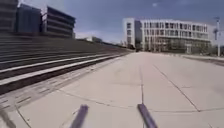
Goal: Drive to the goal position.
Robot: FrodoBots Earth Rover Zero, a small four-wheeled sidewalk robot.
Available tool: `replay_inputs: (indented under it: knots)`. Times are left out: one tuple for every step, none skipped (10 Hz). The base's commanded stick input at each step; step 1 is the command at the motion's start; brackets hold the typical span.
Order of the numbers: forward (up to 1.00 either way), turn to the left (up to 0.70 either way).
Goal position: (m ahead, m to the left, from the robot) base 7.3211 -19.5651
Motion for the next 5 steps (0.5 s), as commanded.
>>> replay_inputs:
  knots:
    - [0.70,-0.27]
    - [0.70,-0.35]
    - [0.70,-0.35]
    - [0.70,-0.35]
    - [0.70,-0.35]
